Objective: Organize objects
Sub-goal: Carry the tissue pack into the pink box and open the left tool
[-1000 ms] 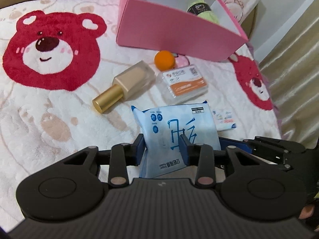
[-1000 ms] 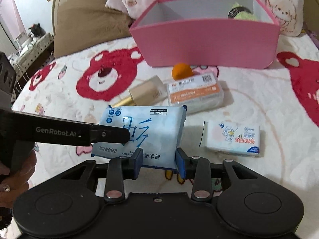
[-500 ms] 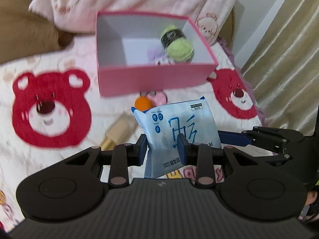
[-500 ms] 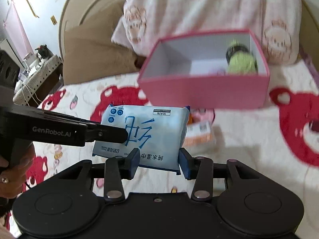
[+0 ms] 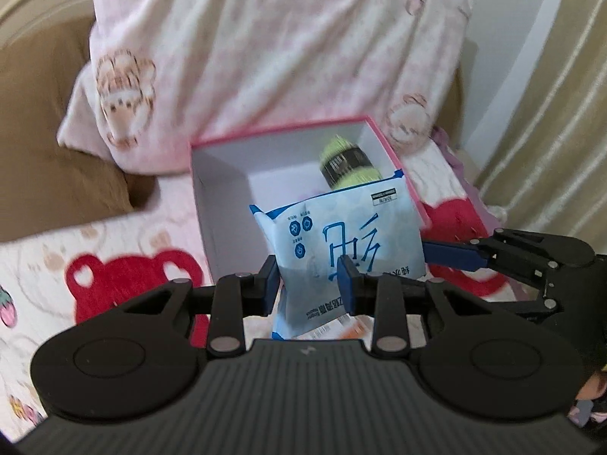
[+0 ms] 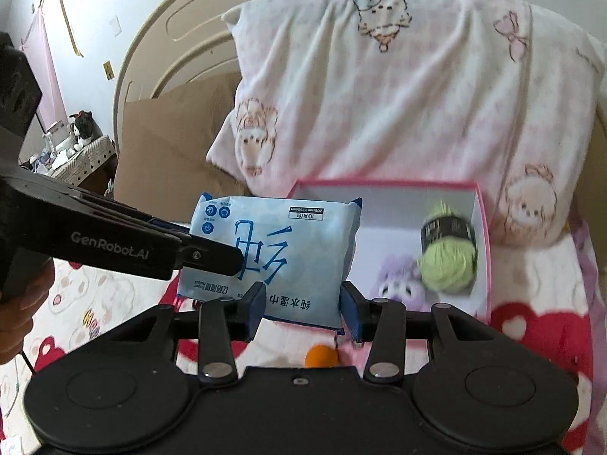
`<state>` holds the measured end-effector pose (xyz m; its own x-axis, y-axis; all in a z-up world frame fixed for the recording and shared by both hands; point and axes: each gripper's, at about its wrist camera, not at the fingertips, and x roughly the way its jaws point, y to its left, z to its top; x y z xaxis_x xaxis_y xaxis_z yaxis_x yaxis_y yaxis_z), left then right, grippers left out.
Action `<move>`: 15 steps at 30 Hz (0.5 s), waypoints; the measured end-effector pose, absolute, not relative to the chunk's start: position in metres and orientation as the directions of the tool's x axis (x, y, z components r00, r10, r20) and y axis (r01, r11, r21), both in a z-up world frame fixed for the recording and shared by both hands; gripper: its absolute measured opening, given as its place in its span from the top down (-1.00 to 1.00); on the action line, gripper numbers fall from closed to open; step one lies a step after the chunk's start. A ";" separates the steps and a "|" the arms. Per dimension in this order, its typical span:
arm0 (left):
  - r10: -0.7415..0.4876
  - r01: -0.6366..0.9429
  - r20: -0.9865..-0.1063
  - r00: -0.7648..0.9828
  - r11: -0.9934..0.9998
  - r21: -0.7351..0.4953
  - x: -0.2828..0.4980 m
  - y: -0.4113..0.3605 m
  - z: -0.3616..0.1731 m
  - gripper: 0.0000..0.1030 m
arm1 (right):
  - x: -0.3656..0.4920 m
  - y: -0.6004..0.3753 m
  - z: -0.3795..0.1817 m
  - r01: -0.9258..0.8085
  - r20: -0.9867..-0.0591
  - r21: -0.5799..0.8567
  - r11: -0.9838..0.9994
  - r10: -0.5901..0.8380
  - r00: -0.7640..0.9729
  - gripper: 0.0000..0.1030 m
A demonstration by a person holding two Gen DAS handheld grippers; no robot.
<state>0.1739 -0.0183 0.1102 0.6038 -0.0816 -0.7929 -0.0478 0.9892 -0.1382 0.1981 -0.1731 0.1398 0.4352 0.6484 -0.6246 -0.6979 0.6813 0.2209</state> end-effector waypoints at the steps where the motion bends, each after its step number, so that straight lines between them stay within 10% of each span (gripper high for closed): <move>1: -0.068 -0.060 -0.794 0.604 0.990 -0.131 0.181 -0.018 0.110 0.39 | 0.205 -0.170 0.139 -0.700 -0.625 0.215 0.681 0.647 0.437 0.05; 15: 0.055 -0.161 -0.837 0.545 0.986 -0.040 0.263 0.006 0.049 0.37 | 0.290 -0.122 0.073 -0.714 -0.702 0.267 0.648 0.638 0.317 0.31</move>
